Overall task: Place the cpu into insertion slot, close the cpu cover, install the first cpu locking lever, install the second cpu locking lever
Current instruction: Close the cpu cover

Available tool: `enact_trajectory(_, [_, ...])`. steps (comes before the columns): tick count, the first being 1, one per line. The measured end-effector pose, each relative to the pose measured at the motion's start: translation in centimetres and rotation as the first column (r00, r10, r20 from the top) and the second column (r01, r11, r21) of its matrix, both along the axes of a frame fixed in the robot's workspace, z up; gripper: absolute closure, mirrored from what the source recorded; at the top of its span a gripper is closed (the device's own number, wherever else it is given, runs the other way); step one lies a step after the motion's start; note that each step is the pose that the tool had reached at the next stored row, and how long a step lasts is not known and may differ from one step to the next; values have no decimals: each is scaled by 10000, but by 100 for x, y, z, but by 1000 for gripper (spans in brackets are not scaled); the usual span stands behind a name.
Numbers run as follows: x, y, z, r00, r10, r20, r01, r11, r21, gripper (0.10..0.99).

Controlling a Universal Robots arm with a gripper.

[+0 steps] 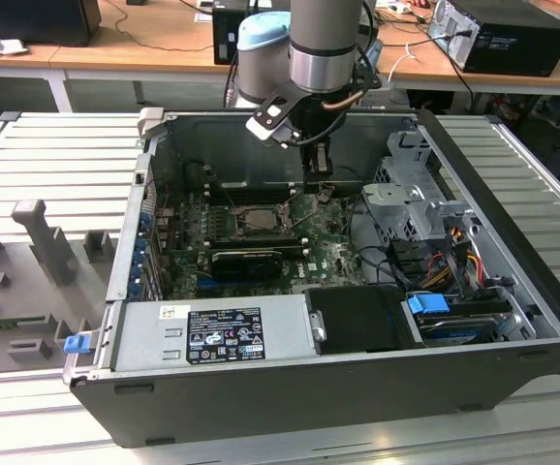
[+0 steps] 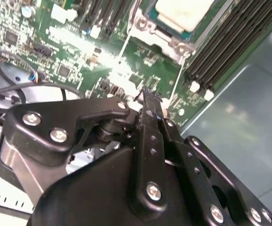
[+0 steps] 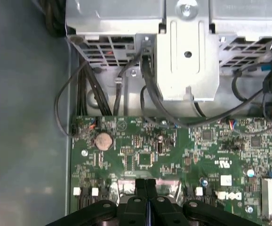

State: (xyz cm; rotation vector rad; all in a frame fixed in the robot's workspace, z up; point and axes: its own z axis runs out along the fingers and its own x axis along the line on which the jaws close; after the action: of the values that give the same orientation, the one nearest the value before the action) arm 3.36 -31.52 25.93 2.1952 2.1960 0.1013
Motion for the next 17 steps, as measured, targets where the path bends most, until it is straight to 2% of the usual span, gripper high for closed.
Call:
enact_trajectory(3, [83, 0, -12, 10000, 0, -1, 0, 10000, -1, 980])
enact_trajectory(4, [152, 0, -19, 10000, -1, -7, 1, 10000, 1, 980])
enact_trajectory(5, [185, 1, -22, 10000, 0, -17, 0, 10000, 1, 980])
enact_trajectory(7, [221, 0, -34, 10000, 9, -29, -9, 10000, -6, 980])
enact_trajectory(11, [233, -29, -91, 10000, 46, -48, -47, 10000, -50, 980])
enact_trajectory(13, [234, -53, -113, 9999, 51, -90, -51, 10000, -57, 980])
enact_trajectory(17, [212, -59, -128, 9998, 49, -183, -50, 10000, -63, 980])
